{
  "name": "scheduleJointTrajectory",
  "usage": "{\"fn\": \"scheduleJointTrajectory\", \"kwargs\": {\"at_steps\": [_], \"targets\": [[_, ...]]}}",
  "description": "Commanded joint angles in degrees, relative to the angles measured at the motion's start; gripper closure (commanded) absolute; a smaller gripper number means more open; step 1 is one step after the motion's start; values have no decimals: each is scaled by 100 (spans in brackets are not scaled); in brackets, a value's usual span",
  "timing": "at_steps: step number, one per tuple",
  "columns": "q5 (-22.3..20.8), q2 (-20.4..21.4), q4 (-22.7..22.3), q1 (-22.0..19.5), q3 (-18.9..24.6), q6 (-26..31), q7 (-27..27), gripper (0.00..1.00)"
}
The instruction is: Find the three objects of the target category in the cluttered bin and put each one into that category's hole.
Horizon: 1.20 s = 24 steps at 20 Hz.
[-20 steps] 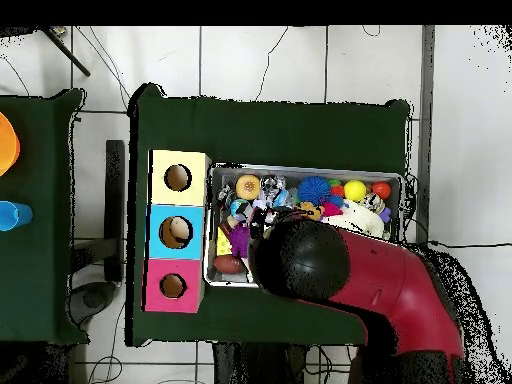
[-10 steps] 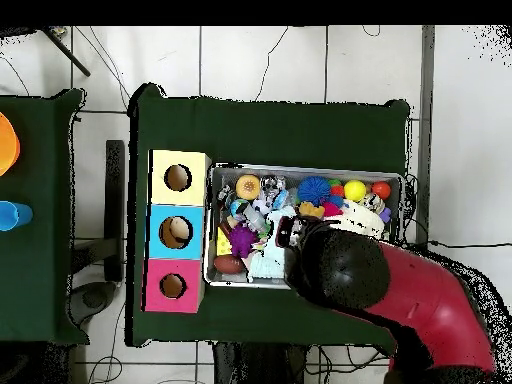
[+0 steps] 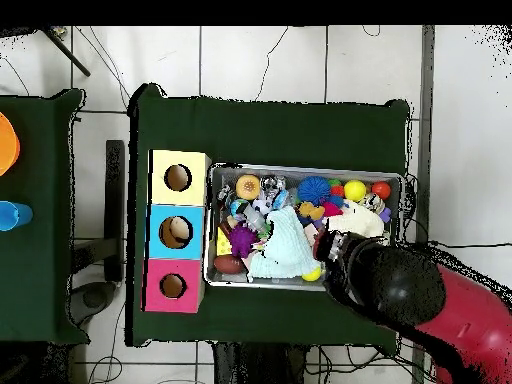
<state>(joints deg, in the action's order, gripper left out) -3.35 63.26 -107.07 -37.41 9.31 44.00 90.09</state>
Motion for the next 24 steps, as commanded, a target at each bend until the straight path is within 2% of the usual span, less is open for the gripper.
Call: {"fn": "scheduleJointTrajectory", "kwargs": {"at_steps": [1,9,14,24], "targets": [[-437,-152,-410,-455,754,251,-1636,0],[-740,-613,-329,-969,1240,48,-1585,0],[-986,-764,-348,-1065,1335,-48,-1305,0],[-1393,-1328,-420,-1237,1518,-680,-752,0]]}}
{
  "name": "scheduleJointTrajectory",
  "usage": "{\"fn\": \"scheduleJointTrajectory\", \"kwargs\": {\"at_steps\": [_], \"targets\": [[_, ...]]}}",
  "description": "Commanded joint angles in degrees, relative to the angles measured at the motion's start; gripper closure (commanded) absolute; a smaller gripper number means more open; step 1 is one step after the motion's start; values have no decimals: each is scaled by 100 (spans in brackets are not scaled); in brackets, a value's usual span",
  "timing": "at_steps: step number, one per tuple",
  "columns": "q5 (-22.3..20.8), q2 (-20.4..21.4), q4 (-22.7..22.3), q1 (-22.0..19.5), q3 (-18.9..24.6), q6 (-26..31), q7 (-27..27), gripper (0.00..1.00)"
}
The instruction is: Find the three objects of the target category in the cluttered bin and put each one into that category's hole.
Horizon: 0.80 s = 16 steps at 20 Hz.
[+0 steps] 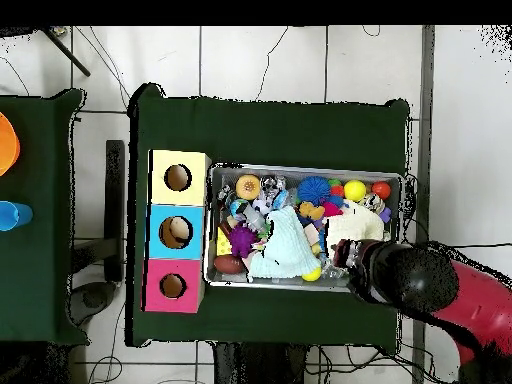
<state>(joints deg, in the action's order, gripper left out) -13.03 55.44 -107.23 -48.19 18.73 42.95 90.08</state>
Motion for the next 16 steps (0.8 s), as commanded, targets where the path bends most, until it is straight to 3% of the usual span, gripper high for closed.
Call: {"fn": "scheduleJointTrajectory", "kwargs": {"at_steps": [1,7,16], "targets": [[-460,-599,-419,-177,584,-657,-706,0],[-625,-877,-351,-233,626,-870,-497,0],[-957,-779,-31,-254,559,-945,-534,0]]}}
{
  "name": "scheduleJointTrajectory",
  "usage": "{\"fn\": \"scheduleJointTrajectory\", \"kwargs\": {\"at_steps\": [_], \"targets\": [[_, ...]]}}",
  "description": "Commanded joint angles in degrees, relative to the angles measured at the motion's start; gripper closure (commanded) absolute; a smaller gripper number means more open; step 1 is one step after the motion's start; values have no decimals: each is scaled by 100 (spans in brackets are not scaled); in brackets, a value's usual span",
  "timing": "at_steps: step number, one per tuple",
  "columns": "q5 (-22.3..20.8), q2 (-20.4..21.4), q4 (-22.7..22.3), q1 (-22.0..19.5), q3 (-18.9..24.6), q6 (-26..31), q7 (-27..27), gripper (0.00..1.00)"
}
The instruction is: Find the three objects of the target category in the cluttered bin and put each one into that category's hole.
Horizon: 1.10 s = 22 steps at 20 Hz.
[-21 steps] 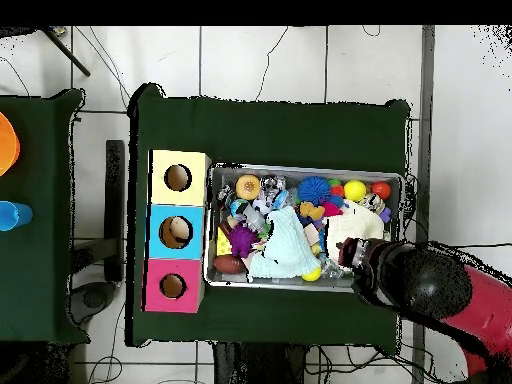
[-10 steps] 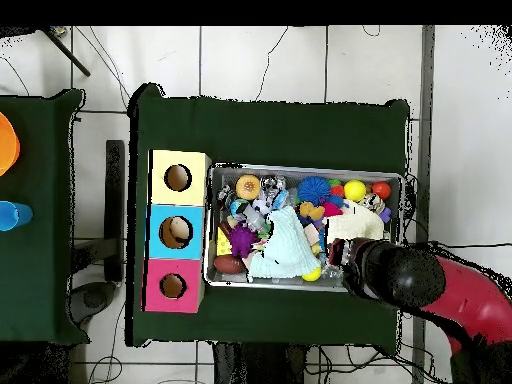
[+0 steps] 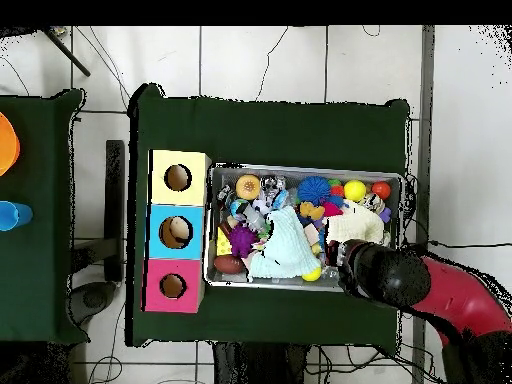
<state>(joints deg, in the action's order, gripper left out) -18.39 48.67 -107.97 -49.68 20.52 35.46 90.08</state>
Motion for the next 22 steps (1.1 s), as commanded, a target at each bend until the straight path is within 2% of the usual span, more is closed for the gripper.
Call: {"fn": "scheduleJointTrajectory", "kwargs": {"at_steps": [1,3,12,22], "targets": [[-426,-104,81,-134,413,-170,-580,0],[-426,-120,184,-166,450,-103,-616,0],[-561,48,149,-566,1021,-537,-840,0],[-782,-33,96,-979,1505,-882,-857,0]]}}
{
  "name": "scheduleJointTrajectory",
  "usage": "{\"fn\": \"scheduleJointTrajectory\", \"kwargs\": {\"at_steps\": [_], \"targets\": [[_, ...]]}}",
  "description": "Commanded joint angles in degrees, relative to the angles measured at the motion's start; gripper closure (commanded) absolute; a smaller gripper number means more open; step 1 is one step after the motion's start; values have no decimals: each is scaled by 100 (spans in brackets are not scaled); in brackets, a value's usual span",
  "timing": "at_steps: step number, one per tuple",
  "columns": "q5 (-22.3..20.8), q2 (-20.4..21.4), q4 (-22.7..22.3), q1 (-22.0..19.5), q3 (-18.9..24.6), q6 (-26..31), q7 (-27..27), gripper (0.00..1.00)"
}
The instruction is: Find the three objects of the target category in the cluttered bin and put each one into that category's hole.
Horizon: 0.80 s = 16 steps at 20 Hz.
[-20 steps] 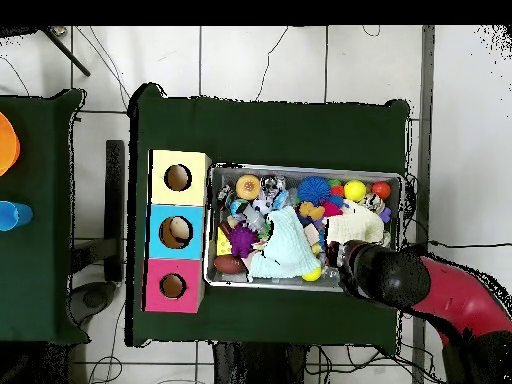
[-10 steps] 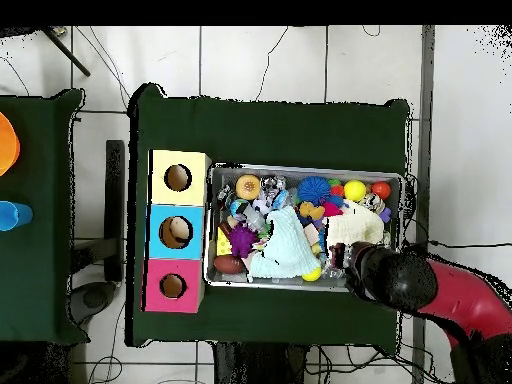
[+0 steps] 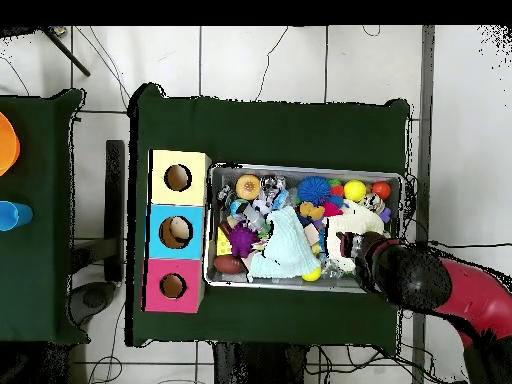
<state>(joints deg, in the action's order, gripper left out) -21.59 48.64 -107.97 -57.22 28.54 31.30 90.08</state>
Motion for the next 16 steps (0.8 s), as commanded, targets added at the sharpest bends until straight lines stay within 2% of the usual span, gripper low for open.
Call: {"fn": "scheduleJointTrajectory", "kwargs": {"at_steps": [1,9,16], "targets": [[-485,-41,96,-274,770,-511,-877,0],[-700,-193,102,-472,949,-717,-800,0],[-964,-490,243,-313,635,-419,-539,0]]}}
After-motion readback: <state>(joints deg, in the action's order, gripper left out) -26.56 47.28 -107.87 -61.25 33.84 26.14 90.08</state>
